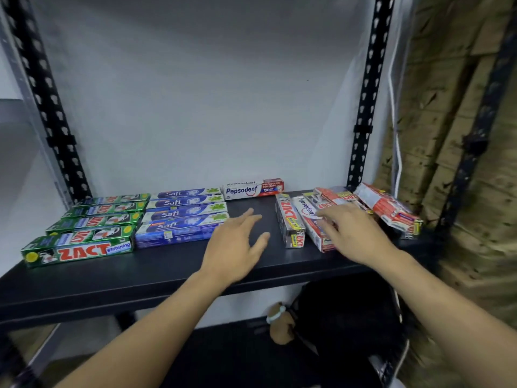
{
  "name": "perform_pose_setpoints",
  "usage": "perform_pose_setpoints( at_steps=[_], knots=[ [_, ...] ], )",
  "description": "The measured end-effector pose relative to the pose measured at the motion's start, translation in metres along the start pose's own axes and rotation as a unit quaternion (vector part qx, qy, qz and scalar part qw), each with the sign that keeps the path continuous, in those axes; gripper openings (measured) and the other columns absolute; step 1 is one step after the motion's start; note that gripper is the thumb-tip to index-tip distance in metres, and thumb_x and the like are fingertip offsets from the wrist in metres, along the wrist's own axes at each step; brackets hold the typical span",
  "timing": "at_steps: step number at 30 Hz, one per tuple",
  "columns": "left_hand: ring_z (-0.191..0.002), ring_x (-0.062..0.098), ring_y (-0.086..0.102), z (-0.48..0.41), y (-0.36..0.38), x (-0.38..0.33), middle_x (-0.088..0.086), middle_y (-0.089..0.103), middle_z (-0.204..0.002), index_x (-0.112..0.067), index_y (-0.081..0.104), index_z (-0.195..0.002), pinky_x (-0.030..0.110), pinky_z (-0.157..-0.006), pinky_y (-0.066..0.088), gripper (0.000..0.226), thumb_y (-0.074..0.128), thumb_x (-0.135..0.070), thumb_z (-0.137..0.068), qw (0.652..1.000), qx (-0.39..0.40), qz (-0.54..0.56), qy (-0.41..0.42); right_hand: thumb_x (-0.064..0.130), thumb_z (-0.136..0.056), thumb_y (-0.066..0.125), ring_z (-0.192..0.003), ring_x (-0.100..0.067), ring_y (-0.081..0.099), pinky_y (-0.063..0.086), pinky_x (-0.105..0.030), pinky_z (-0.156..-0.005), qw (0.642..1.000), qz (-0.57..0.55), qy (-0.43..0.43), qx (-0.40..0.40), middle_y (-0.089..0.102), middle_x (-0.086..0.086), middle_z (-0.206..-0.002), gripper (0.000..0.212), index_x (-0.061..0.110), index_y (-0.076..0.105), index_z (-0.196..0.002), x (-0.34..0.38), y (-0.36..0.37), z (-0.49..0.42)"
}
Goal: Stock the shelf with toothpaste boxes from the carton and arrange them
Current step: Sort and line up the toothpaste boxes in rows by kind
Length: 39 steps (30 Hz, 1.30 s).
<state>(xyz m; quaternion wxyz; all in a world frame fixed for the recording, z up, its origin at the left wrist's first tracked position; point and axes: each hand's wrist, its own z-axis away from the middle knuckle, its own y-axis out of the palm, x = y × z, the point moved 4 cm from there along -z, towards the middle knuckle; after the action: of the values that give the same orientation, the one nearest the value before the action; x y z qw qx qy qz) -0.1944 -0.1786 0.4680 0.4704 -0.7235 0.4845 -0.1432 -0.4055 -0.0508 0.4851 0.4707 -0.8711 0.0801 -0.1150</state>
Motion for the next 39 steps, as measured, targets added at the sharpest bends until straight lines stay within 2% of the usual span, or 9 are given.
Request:
perform_pose_setpoints(
  at_steps=[3, 8, 12, 15, 18, 25, 30, 36, 39],
  knots=[
    [-0.139, 0.021, 0.039, -0.007, 0.016, -0.031, -0.006, 0.029, -0.161, -0.029, 0.036, -0.152, 0.036, -0.112, 0.035, 0.057, 0.046, -0.05, -0.099, 0.998, 0.026, 0.045, 0.023, 0.052, -0.093, 0.039, -0.089, -0.019, 0.057, 0.047, -0.037, -0.081, 0.999, -0.036, -0.003, 0.01, 0.062, 0.011, -0.082, 0.035, 0.026, 0.063, -0.086, 0.001, 0.008, 0.017],
    [-0.13, 0.016, 0.048, -0.009, 0.04, -0.054, -0.014, 0.037, -0.156, -0.033, 0.04, -0.148, 0.035, -0.103, 0.044, 0.054, 0.045, -0.053, -0.098, 0.993, 0.072, 0.086, 0.044, 0.05, -0.092, 0.053, -0.087, -0.014, 0.049, 0.045, -0.035, -0.074, 0.995, -0.087, 0.039, -0.028, 0.058, 0.012, -0.082, 0.027, 0.026, 0.054, -0.08, 0.005, 0.011, 0.04],
    [-0.088, 0.01, 0.06, -0.017, 0.038, -0.049, -0.014, 0.065, -0.101, -0.03, 0.057, -0.101, 0.033, -0.074, 0.051, 0.032, 0.056, -0.06, -0.09, 0.998, -0.013, 0.067, 0.001, 0.042, -0.088, 0.063, -0.079, -0.018, 0.049, 0.032, -0.026, -0.063, 0.981, -0.14, 0.117, -0.068, 0.049, 0.009, -0.075, 0.035, 0.023, 0.042, -0.067, 0.001, 0.005, 0.045],
    [-0.076, 0.01, 0.058, -0.018, 0.03, -0.046, -0.013, 0.062, -0.082, -0.029, 0.055, -0.086, 0.029, -0.063, 0.043, 0.029, 0.065, -0.056, -0.087, 0.996, -0.051, 0.063, -0.031, 0.052, -0.087, 0.059, -0.104, -0.028, 0.048, 0.04, -0.034, -0.078, 0.974, -0.096, 0.204, -0.023, 0.054, -0.001, -0.106, 0.035, 0.019, 0.054, -0.099, -0.001, 0.004, 0.045],
    [-0.074, 0.011, 0.063, -0.015, 0.03, -0.036, -0.009, 0.069, -0.084, -0.031, 0.057, -0.09, 0.03, -0.064, 0.049, 0.024, 0.071, -0.05, -0.083, 0.989, -0.052, 0.108, -0.088, 0.066, -0.09, 0.042, -0.116, -0.036, 0.042, 0.042, -0.045, -0.093, 0.958, -0.04, 0.271, 0.086, 0.048, -0.012, -0.129, 0.068, 0.011, 0.048, -0.129, -0.005, 0.007, 0.046],
    [-0.086, -0.005, 0.068, -0.006, 0.029, -0.015, -0.019, 0.075, -0.096, -0.033, 0.07, -0.117, 0.032, -0.083, 0.058, 0.041, 0.075, -0.048, -0.079, 0.975, -0.038, 0.189, -0.113, 0.054, -0.09, 0.056, -0.103, -0.035, 0.058, 0.038, -0.033, -0.072, 0.953, -0.082, 0.281, 0.083, 0.062, -0.012, -0.114, 0.048, 0.012, 0.056, -0.112, 0.005, -0.001, 0.045],
    [-0.088, -0.004, 0.069, -0.001, 0.024, -0.014, -0.014, 0.077, -0.094, -0.03, 0.071, -0.12, 0.031, -0.087, 0.056, 0.044, 0.079, -0.044, -0.079, 0.974, -0.035, 0.204, -0.091, 0.037, -0.087, 0.067, -0.101, -0.026, 0.06, 0.046, -0.033, -0.085, 0.942, -0.177, 0.285, -0.001, 0.068, -0.004, -0.111, 0.03, 0.021, 0.063, -0.112, 0.003, -0.011, 0.044],
    [-0.093, 0.001, 0.069, -0.004, 0.023, -0.018, 0.001, 0.076, -0.105, -0.019, 0.07, -0.123, 0.02, -0.088, 0.051, 0.058, 0.08, -0.047, -0.073, 0.976, -0.025, 0.201, -0.084, 0.028, -0.092, 0.063, -0.07, -0.015, 0.055, 0.037, -0.024, -0.066, 0.954, -0.159, 0.217, -0.135, 0.07, -0.002, -0.085, 0.02, 0.02, 0.07, -0.11, -0.006, -0.04, 0.04],
    [-0.091, 0.0, 0.068, -0.005, 0.029, -0.025, 0.001, 0.076, -0.104, -0.019, 0.07, -0.123, 0.004, -0.081, 0.043, 0.059, 0.08, -0.048, -0.073, 0.973, -0.021, 0.213, -0.085, 0.025, -0.093, 0.062, -0.068, -0.013, 0.054, 0.037, -0.024, -0.063, 0.955, -0.141, 0.198, -0.169, 0.069, 0.0, -0.081, 0.019, 0.018, 0.07, -0.109, -0.006, -0.052, 0.042]
  ],
)
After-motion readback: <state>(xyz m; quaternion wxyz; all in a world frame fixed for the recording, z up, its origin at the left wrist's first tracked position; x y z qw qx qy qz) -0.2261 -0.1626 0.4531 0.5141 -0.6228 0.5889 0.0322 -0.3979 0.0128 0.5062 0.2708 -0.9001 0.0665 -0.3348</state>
